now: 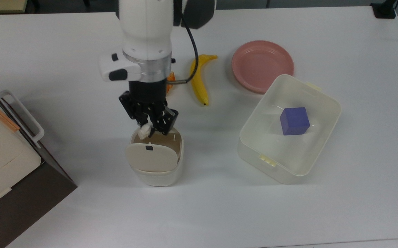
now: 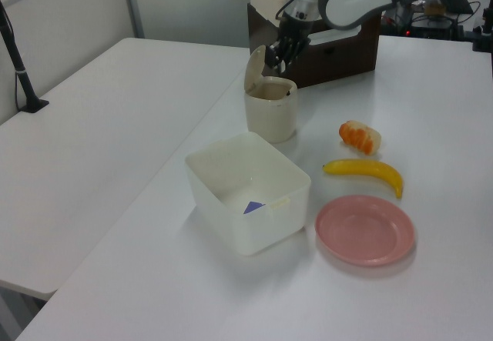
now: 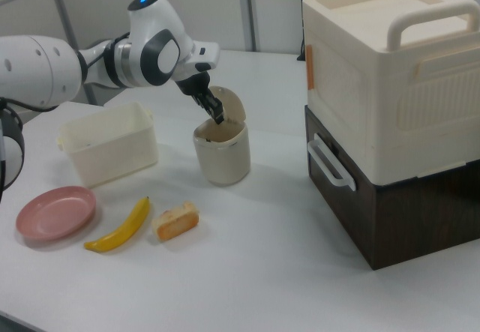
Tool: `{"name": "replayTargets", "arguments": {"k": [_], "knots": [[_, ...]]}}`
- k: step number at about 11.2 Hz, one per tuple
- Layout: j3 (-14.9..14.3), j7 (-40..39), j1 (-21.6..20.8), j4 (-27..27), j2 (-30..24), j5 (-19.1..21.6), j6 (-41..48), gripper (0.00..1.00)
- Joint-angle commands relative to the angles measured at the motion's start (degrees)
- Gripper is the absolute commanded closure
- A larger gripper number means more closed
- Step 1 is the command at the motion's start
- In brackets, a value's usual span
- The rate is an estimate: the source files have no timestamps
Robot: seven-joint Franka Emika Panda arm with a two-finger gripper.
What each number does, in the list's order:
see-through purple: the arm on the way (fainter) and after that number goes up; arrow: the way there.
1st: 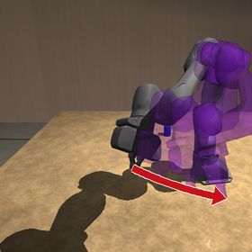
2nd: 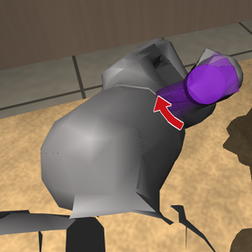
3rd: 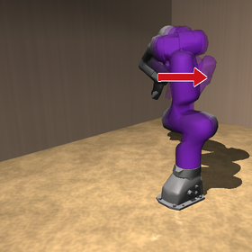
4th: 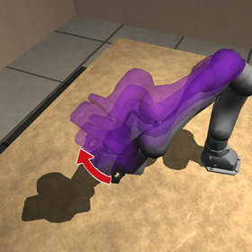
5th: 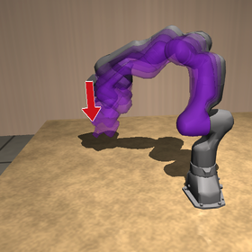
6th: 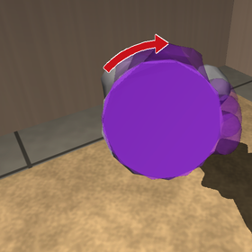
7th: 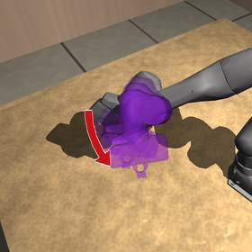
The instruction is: Grab it up and put it in the trash
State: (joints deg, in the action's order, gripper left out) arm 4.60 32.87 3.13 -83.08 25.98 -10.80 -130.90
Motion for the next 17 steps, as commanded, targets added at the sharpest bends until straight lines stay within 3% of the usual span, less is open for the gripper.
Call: {"name": "replayTargets", "arguments": {"k": [1, 3, 4, 5, 6, 7, 11, 13, 15, 17], "knots": [[-0.12, 6.40, -2.25, 0.90, 2.67, -6.23, -4.62, 1.00], [-0.12, 7.38, -2.16, 0.55, 2.76, -7.56, -5.51, 1.00], [-0.12, 7.47, -1.99, 0.46, 2.85, -7.48, -5.51, 0.75], [-0.12, 7.47, -1.73, 0.46, 2.76, -7.13, -5.33, 0.21], [-0.21, 7.47, -1.29, 0.46, 2.76, -7.13, -5.33, 0.06], [-0.21, 7.38, -1.20, 0.46, 2.59, -7.56, -5.16, 0.00], [-0.38, 7.38, -0.41, 0.37, 1.80, -7.56, -4.98, 0.00], [-0.30, 7.29, -0.23, -2.24, -5.46, -6.69, -1.23, 0.00], [-0.12, 2.50, -0.14, -2.09, -11.98, -5.03, 18.30, 0.00], [-0.47, -10.75, 0.38, -2.09, -18.21, 2.51, 31.17, 0.00]]}}
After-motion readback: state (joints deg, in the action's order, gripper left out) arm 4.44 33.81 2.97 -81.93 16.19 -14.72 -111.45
